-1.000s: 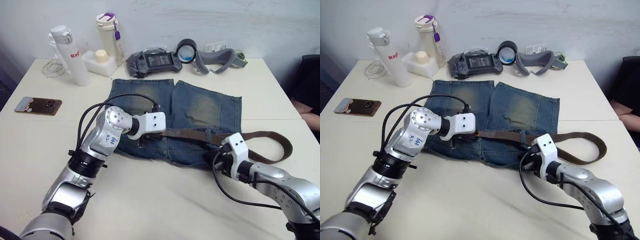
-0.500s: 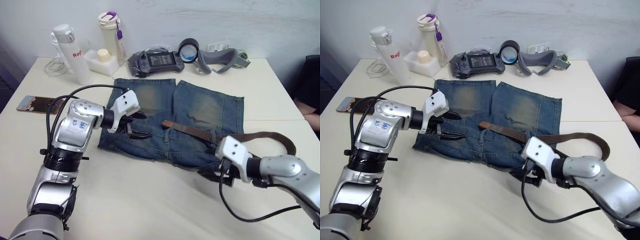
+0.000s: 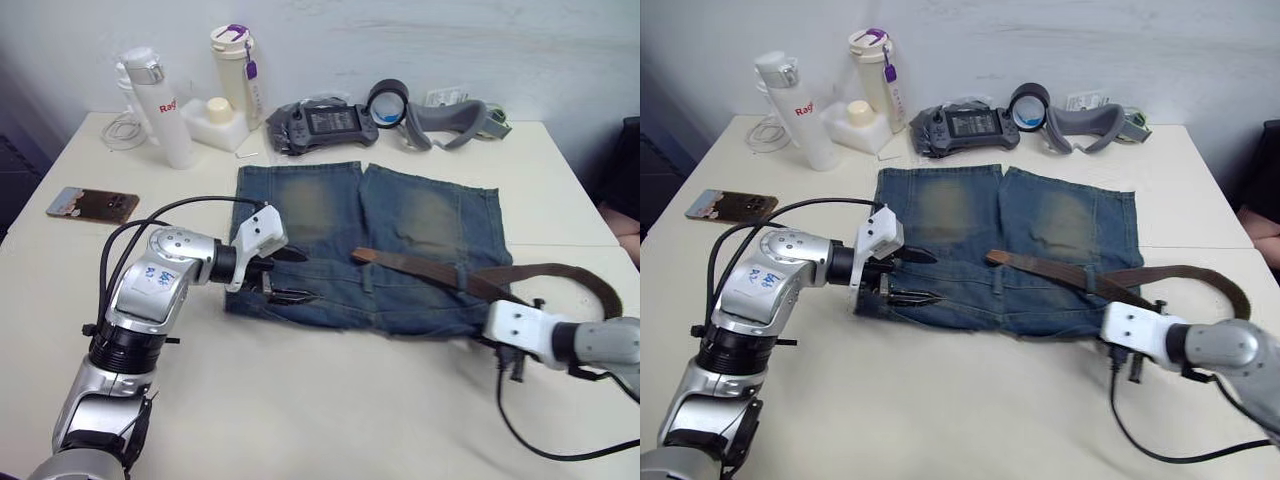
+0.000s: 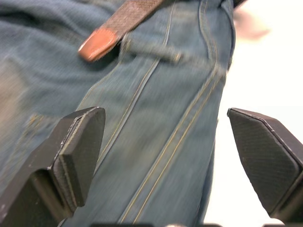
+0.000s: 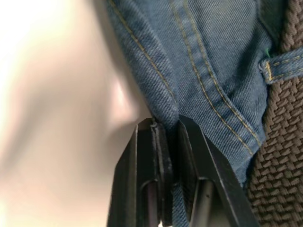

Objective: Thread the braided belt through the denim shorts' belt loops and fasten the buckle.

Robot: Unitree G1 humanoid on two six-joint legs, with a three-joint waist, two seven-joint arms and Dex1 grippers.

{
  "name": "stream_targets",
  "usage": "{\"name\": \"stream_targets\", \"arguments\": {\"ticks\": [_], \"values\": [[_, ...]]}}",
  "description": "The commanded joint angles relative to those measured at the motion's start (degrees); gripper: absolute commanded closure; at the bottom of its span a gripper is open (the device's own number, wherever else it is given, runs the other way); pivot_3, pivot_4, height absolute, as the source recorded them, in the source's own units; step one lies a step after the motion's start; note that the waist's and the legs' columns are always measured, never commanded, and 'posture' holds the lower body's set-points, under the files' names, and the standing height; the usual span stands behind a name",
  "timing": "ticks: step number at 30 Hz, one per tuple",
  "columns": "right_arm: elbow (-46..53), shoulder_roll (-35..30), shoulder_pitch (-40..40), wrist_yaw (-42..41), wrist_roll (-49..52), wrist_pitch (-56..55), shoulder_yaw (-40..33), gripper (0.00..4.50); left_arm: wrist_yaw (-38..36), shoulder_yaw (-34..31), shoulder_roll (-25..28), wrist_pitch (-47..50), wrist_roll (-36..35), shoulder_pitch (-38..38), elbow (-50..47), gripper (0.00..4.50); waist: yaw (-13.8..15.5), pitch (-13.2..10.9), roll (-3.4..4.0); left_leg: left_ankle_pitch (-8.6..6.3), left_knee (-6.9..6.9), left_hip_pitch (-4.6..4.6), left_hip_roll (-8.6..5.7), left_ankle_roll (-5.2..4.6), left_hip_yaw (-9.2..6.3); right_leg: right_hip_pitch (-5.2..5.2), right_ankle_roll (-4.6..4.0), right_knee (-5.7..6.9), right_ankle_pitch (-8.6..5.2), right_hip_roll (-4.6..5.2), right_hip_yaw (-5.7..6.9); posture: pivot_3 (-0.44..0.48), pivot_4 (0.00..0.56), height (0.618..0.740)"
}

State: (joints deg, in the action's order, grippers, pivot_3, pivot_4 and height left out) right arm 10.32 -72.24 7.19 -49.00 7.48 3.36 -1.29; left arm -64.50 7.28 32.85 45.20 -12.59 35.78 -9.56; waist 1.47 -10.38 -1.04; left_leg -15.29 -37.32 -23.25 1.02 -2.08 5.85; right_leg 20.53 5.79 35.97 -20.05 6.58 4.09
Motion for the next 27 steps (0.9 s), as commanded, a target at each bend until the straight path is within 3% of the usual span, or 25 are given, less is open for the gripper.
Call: {"name": "stream_targets", "arguments": {"ticks": [1,5,9,12,15,18,23,27], "values": [[-16.23,-1.99,-4.22,-0.04,-8.14,-19.04,-1.55,4.48,1.51,-0.24,-0.68,0.09,-2.80,-0.19,-3.28,0.00,-0.13,0.00,0.00,0.00,0.00,-0.01,0.00,0.00,-0.01,-0.01,0.00,0.00,0.00,0.00,0.01,0.000,0.150,0.740],[-30.59,0.69,-13.55,-0.61,-11.91,-30.95,1.61,4.48,3.34,1.25,-1.54,-0.35,-3.55,-0.38,-3.35,0.00,-0.67,-0.03,0.06,0.05,0.00,0.05,0.05,0.08,0.06,0.02,0.01,-0.01,0.00,-0.05,-0.03,0.000,0.150,0.740],[-34.95,-1.66,-16.04,-6.86,-8.75,-33.28,0.07,2.77,3.86,0.93,-1.89,-0.37,-5.21,0.45,-2.72,0.00,-0.73,-0.07,0.15,0.07,0.03,0.04,0.08,0.10,0.05,0.03,0.00,0.03,0.00,-0.09,-0.01,0.000,0.150,0.740],[-31.41,-4.13,-17.05,-10.48,-4.28,-29.76,-3.95,1.36,4.38,0.65,-1.61,-1.28,-5.40,0.98,-1.25,0.00,-0.98,-0.10,0.22,0.07,-0.01,0.04,0.09,0.10,0.06,0.02,0.00,0.04,0.00,-0.08,-0.02,0.000,0.150,0.740],[-20.57,-3.64,-16.95,-11.90,6.80,-9.62,-10.79,0.06,4.66,0.14,-2.12,-1.28,-6.53,1.08,-0.91,0.00,-1.34,-0.12,0.32,0.07,-0.03,0.04,0.09,0.09,0.05,0.01,0.00,0.04,0.00,-0.06,-0.04,0.000,0.150,0.740],[-8.99,0.84,-18.63,-5.98,18.97,8.61,-15.10,0.06,5.14,0.35,-2.18,-1.27,-6.96,1.05,-1.16,0.00,-1.56,-0.12,0.33,0.08,0.00,0.05,0.20,0.11,0.00,-0.02,0.00,0.11,0.00,-0.15,0.01,0.000,0.150,0.740],[4.30,14.78,-22.19,20.31,41.95,40.11,-18.98,0.06,6.32,0.75,-2.70,-0.45,-7.59,0.72,-2.16,0.00,-1.48,-0.10,0.22,0.08,-0.06,-0.01,0.30,0.19,-0.16,-0.08,-0.02,0.10,0.01,-0.22,0.09,0.000,0.150,0.740],[8.28,28.23,-18.48,42.80,66.44,46.06,-19.68,0.06,7.37,-0.02,-2.38,1.06,-8.57,0.37,-3.71,0.00,-1.09,-0.10,0.22,0.08,0.01,-0.07,0.19,0.18,-0.29,-0.07,-0.02,0.08,0.01,-0.08,0.16,0.000,0.150,0.740]]}}
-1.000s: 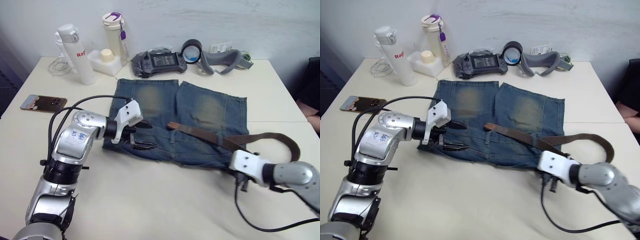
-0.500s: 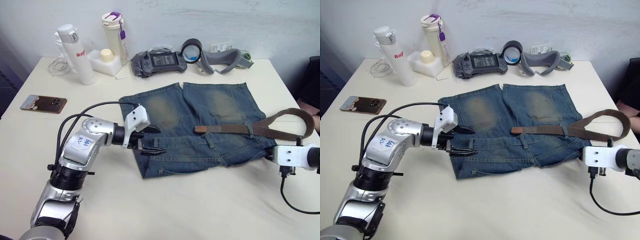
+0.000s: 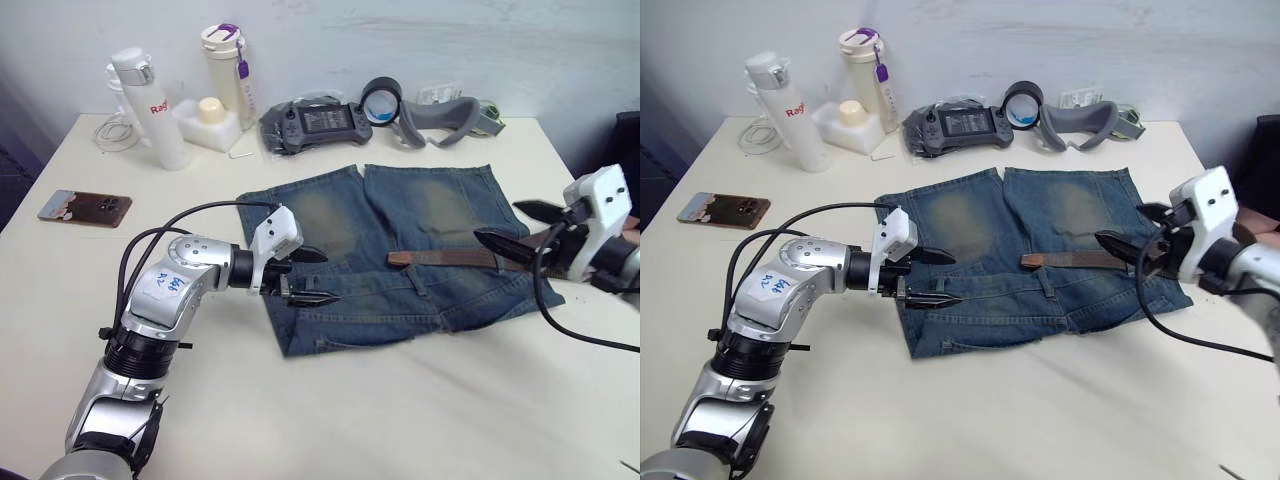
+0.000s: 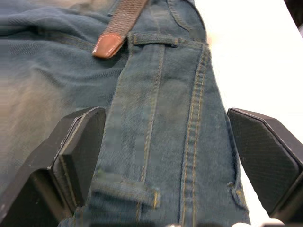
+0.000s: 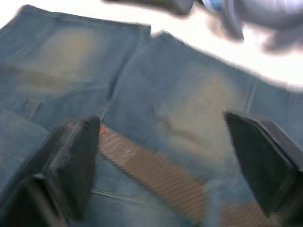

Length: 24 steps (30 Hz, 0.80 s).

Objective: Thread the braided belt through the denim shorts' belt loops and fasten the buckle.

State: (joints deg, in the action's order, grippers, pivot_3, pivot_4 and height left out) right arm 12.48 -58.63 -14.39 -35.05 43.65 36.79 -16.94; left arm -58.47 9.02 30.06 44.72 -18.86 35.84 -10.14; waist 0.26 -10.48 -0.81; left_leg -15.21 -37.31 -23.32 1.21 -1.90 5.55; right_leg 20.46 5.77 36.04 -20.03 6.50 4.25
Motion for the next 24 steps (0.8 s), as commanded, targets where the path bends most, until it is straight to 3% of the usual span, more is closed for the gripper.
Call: {"name": "stream_targets", "arguments": {"ticks": [1,9,18,24], "values": [[5.70,17.32,4.23,33.04,34.27,12.65,-4.44,0.06,1.53,-1.97,0.67,1.93,-2.47,0.14,-3.47,0.00,0.42,0.00,0.01,0.00,-0.02,-0.01,-0.01,0.00,-0.04,-0.03,0.00,-0.03,0.00,0.00,0.00,0.000,0.150,0.740],[0.03,21.98,6.08,47.52,53.39,13.82,-6.72,0.06,1.80,-2.24,1.88,2.69,-3.14,0.15,-3.72,0.00,1.09,0.03,-0.06,0.01,0.04,-0.11,-0.11,-0.04,-0.09,0.02,0.00,-0.05,0.00,0.05,0.06,0.000,0.150,0.740],[-5.52,22.90,1.75,54.96,55.70,14.05,-4.72,0.06,3.85,-2.74,1.08,4.42,-4.60,1.42,-4.91,0.00,0.49,0.02,-0.03,0.03,0.11,-0.10,-0.12,-0.12,0.03,0.11,0.03,-0.03,0.01,0.02,-0.05,0.000,0.150,0.740],[-10.31,24.28,-2.08,53.75,53.33,14.54,-3.36,0.06,5.11,-2.34,2.28,5.56,-4.63,1.21,-6.44,0.00,-0.29,0.02,-0.03,0.04,0.14,-0.11,-0.12,-0.12,0.02,0.12,0.03,-0.03,0.01,0.02,-0.04,0.000,0.150,0.740]]}}
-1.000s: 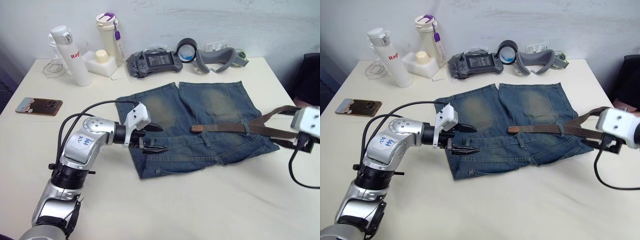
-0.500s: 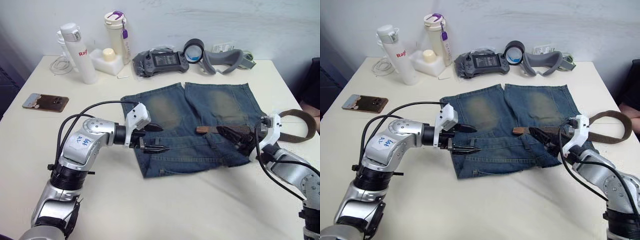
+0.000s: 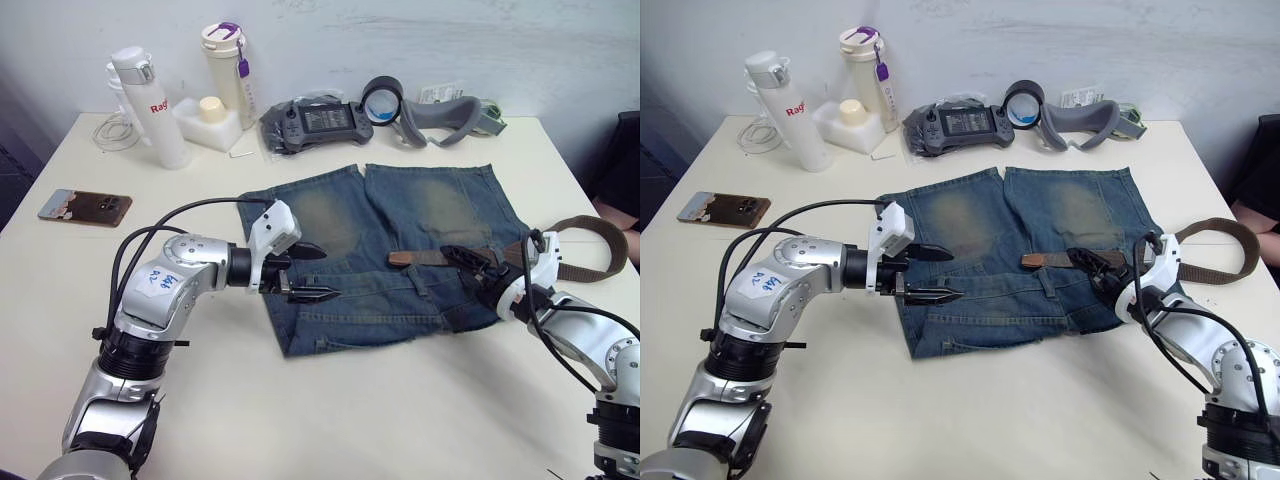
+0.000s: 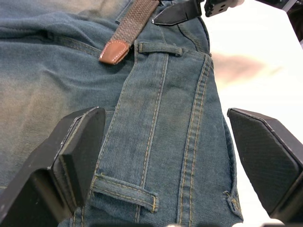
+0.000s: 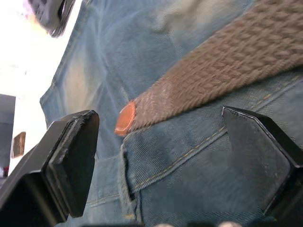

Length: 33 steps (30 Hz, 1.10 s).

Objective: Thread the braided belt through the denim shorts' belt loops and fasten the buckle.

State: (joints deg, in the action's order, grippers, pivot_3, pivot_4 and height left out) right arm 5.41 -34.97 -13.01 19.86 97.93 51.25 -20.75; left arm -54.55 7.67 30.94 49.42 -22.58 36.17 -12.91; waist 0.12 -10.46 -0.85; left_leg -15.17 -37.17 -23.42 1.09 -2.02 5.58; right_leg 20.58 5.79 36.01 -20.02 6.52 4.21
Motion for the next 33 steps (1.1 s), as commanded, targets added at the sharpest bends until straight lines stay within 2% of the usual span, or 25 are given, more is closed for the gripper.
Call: {"name": "stream_targets", "arguments": {"ticks": [1,9,16,17,19,21,22,23,26,27,33], "values": [[-4.17,0.95,-4.21,-1.52,-1.49,0.12,0.71,0.06,1.32,-1.00,1.50,1.01,-1.07,0.81,-3.91,0.00,-0.17,0.00,0.00,0.00,-0.01,0.00,0.00,0.00,0.00,0.00,0.00,0.00,0.00,0.00,0.00,0.000,0.150,0.740],[-7.37,5.00,-9.56,-5.48,-2.90,0.92,2.59,0.06,1.78,-0.75,3.03,1.52,-1.19,0.78,-4.45,0.00,-0.38,0.00,0.01,0.01,0.04,0.01,0.04,0.02,0.04,0.05,0.00,0.01,0.00,-0.04,-0.05,0.000,0.150,0.740],[-13.55,8.39,-11.05,-10.37,-12.70,0.04,4.92,0.06,2.11,-0.35,3.88,1.26,-1.33,1.06,-4.38,0.00,-0.34,0.00,0.01,0.01,0.05,0.00,0.03,0.02,0.06,0.06,0.00,0.00,0.00,-0.02,-0.09,0.000,0.150,0.740],[-14.69,8.96,-11.30,-10.95,-13.98,-0.39,4.62,0.44,2.13,-0.32,3.93,1.16,-1.33,1.11,-4.32,0.00,-0.34,0.00,0.01,0.01,0.06,0.01,0.03,0.02,0.06,0.06,0.00,0.00,0.00,-0.02,-0.09,0.000,0.150,0.740],[-16.14,9.78,-11.54,-12.10,-15.70,-1.10,3.75,0.91,2.11,-0.35,4.06,1.02,-1.33,1.16,-4.25,0.00,-0.30,0.00,0.01,0.01,0.06,0.01,0.03,0.01,0.05,0.05,0.00,0.00,0.00,-0.02,-0.08,0.000,0.150,0.740],[-16.43,10.30,-11.51,-13.25,-16.51,-1.66,2.38,1.88,2.12,-0.39,4.24,0.83,-1.22,1.11,-4.22,0.00,-0.32,0.00,0.01,0.01,0.06,0.01,0.02,0.01,0.06,0.05,0.00,0.00,0.00,-0.01,-0.08,0.000,0.150,0.740],[-16.42,10.56,-11.51,-13.75,-16.92,-1.79,1.78,2.15,2.14,-0.40,4.32,0.77,-1.20,1.07,-4.24,0.00,-0.34,0.00,0.01,0.01,0.06,0.01,0.03,0.01,0.06,0.05,0.00,0.00,0.00,-0.01,-0.09,0.000,0.150,0.740],[-15.78,10.97,-11.30,-14.82,-16.64,-2.13,0.73,2.76,2.18,-0.40,4.37,0.70,-1.19,0.97,-4.31,0.00,-0.36,0.00,0.01,0.01,0.07,0.01,0.03,0.01,0.06,0.05,0.00,0.00,0.00,-0.01,-0.09,0.000,0.150,0.740],[-13.70,11.21,-10.51,-17.38,-14.78,-2.24,-2.91,4.19,2.29,-0.37,4.28,1.14,-1.56,0.49,-4.53,0.00,-0.28,0.00,0.01,0.01,0.05,0.03,0.03,0.01,0.06,0.03,0.00,0.00,0.00,-0.01,-0.10,0.000,0.150,0.740],[-13.15,11.06,-10.29,-18.01,-14.29,-2.15,-3.91,4.44,2.22,-0.31,4.29,1.30,-1.74,0.33,-4.62,0.00,-0.13,0.00,0.01,0.01,0.05,0.02,0.03,0.01,0.05,0.02,0.00,0.00,0.00,0.00,-0.10,0.000,0.150,0.740],[-9.38,8.01,-6.02,-22.21,-6.44,2.62,-9.80,4.44,0.82,0.70,5.17,0.49,-1.92,-0.43,-4.57,0.00,-0.23,-0.01,0.02,-0.01,0.13,-0.02,-0.02,-0.02,0.04,0.07,0.00,-0.03,0.00,0.04,-0.10,0.000,0.150,0.740]]}}
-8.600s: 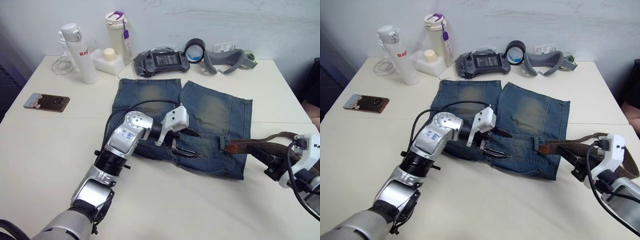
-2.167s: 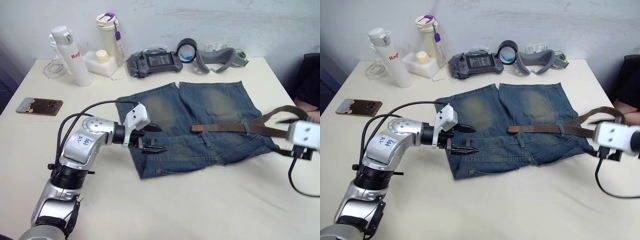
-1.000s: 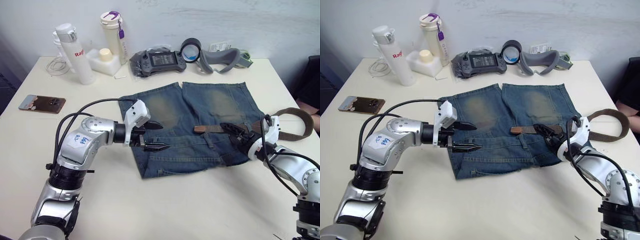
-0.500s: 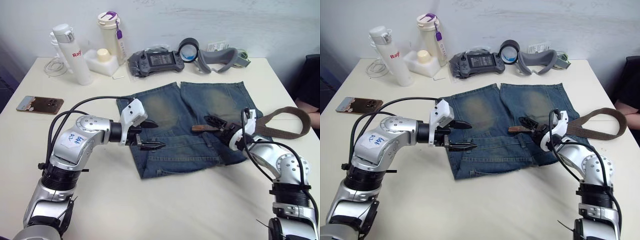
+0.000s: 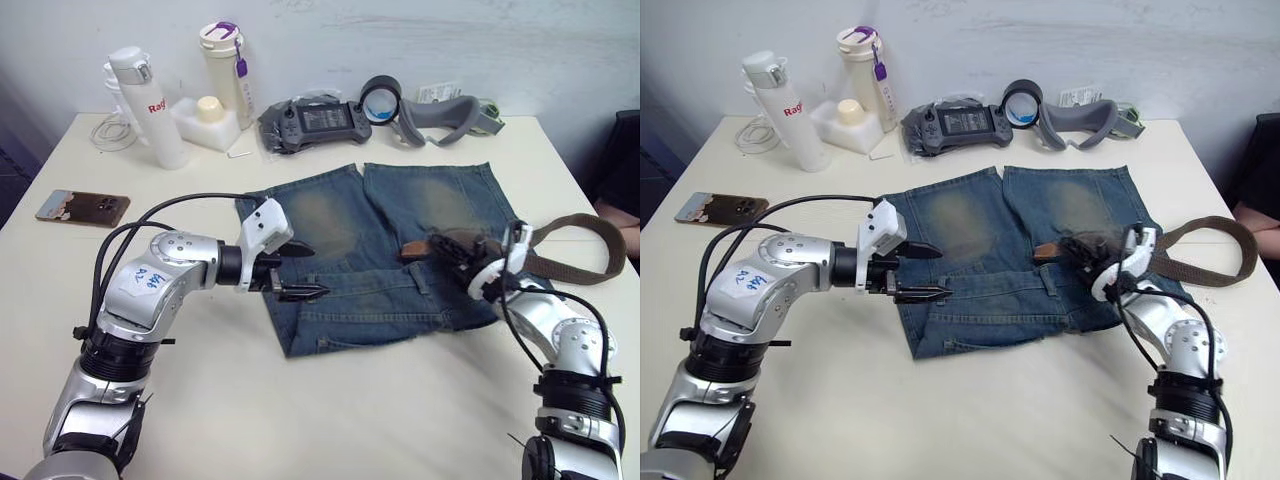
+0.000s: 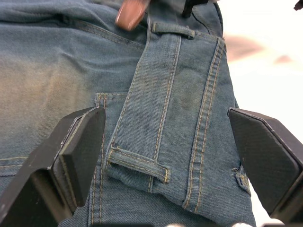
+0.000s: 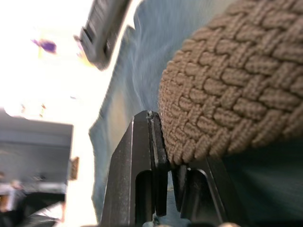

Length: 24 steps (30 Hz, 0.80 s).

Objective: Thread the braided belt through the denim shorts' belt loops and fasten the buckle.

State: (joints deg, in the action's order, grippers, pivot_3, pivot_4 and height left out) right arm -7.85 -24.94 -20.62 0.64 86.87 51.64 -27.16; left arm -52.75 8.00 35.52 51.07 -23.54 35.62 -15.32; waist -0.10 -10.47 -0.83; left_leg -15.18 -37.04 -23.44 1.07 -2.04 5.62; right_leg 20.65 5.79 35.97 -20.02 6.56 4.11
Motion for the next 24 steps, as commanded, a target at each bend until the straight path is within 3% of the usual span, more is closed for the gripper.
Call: {"name": "stream_targets", "arguments": {"ticks": [1,13,24], "values": [[4.32,-2.42,2.33,-3.65,5.62,3.04,-3.69,4.44,-1.08,0.47,0.56,-1.27,-1.04,0.14,-2.10,0.00,-0.02,0.00,0.01,0.00,0.00,0.00,0.01,0.00,0.01,0.01,0.00,0.00,0.00,0.00,0.00,0.000,0.150,0.740],[6.56,-5.67,8.17,-13.33,-0.19,7.53,-0.14,4.44,-1.69,2.93,0.24,-4.23,0.32,1.15,-0.32,0.00,-0.06,0.00,0.01,-0.01,0.02,0.03,0.03,-0.02,0.06,0.01,0.00,0.00,0.00,-0.02,-0.05,0.000,0.150,0.740],[4.98,-5.35,5.42,-17.90,-2.72,11.70,4.16,4.44,-2.11,3.99,1.78,-6.26,1.83,0.30,0.01,0.00,-0.26,-0.01,0.02,-0.02,0.02,0.03,0.03,-0.03,0.07,0.03,0.00,0.00,0.00,-0.01,-0.07,0.000,0.150,0.740]]}}
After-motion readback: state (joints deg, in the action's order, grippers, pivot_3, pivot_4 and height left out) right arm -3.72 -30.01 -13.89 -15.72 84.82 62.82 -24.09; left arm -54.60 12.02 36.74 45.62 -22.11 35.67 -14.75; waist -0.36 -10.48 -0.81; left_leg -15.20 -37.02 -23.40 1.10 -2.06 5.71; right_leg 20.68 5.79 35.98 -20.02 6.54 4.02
